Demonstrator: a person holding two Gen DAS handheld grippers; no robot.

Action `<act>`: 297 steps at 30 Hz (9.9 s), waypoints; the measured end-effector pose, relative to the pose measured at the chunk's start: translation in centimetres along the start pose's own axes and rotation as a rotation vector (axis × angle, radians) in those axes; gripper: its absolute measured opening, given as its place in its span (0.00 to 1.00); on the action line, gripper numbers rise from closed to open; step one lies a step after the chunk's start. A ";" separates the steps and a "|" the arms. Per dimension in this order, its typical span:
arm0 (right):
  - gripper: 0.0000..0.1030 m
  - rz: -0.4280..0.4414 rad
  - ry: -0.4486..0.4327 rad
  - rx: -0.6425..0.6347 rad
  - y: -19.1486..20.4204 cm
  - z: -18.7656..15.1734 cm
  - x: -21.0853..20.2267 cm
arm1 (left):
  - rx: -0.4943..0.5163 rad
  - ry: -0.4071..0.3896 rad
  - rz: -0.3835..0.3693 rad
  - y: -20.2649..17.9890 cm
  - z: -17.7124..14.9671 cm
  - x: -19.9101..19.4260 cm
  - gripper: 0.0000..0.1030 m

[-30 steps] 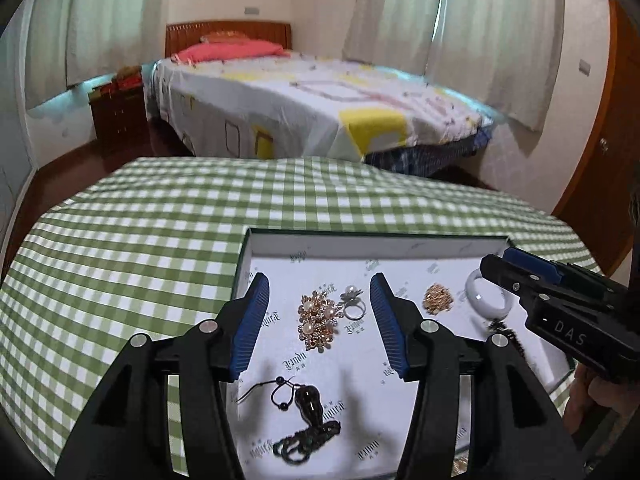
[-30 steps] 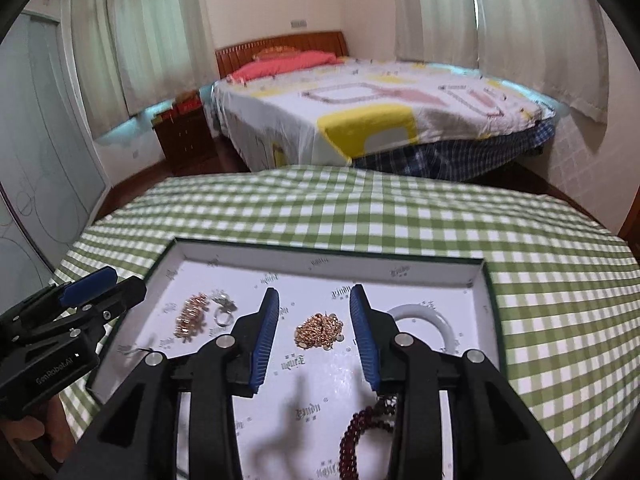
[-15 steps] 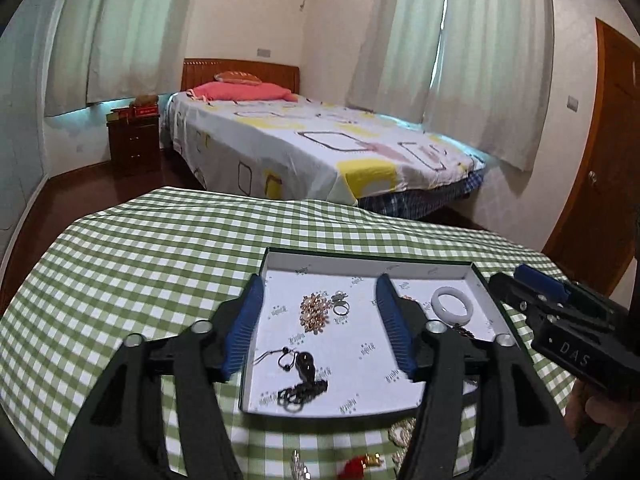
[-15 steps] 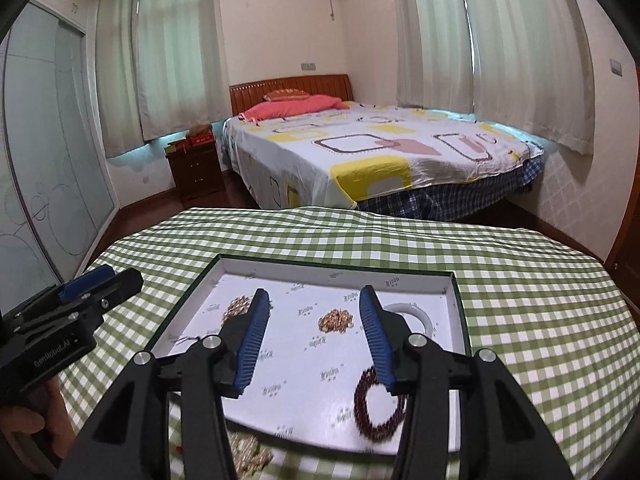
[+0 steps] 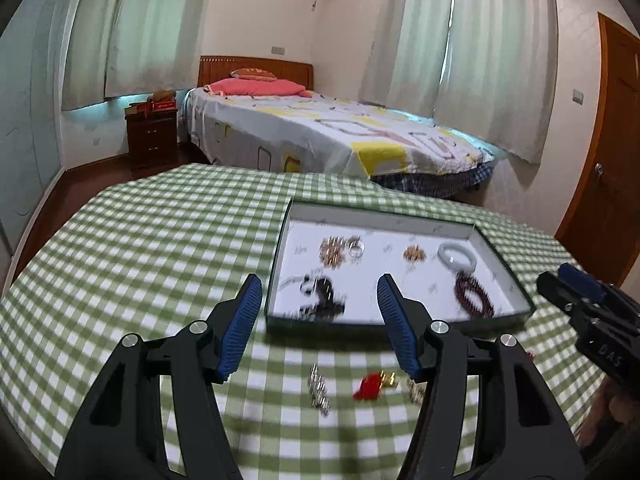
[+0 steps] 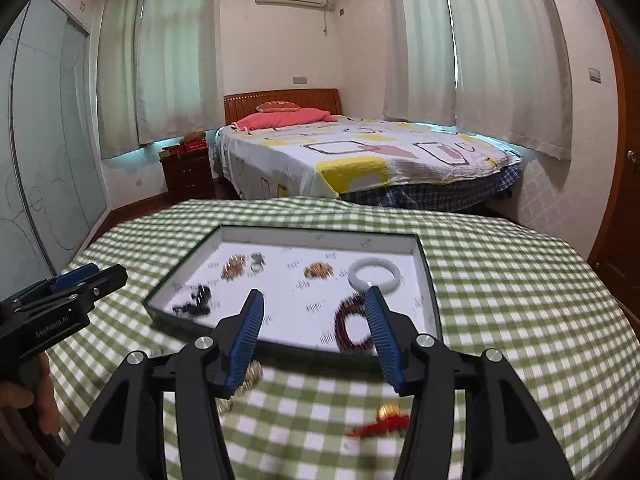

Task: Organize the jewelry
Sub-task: 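Withdraw both grippers from the tray toward the remaining jewelry, then grasp the silver rhinestone hair clip with the left gripper, then grasp the pearl strand necklace with the right gripper while the left gripper holds the clip, then carry the hair clip and pearl necklace over the tray with both grippers, then open both grippers to release the clip and pearl necklace into the tray, then withdraw both grippers from the tray toward the red charms, then grasp the red tassel with gold coin with the right gripper, then grasp the red flower charm with the left gripper while the right gripper holds the tassel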

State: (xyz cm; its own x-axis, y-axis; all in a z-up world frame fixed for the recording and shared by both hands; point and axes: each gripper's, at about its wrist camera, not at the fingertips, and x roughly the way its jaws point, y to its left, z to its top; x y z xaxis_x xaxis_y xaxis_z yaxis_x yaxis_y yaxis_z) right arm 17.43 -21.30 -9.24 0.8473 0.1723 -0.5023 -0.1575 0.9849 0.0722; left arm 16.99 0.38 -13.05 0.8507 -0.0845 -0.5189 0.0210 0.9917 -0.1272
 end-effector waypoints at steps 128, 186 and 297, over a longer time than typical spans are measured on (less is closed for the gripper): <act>0.16 0.089 0.019 0.046 -0.6 5.6 7.4 | 0.064 0.038 -0.164 -5.7 7.0 8.4 0.12; 0.42 0.054 0.266 0.049 -1.7 2.0 15.8 | 0.094 0.274 -0.103 -5.7 3.5 17.6 0.37; 0.14 -0.002 0.252 0.123 -4.3 -7.2 4.0 | 0.083 0.264 -0.107 -3.1 -6.5 5.5 0.15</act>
State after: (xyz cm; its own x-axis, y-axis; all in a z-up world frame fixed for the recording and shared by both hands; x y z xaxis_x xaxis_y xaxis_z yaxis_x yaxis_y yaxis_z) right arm 17.81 -24.99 -17.79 0.6921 0.1757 -0.7001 -0.0800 0.9826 0.1674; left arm 18.22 -3.74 -21.00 0.6759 -0.2002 -0.7093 0.1551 0.9795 -0.1287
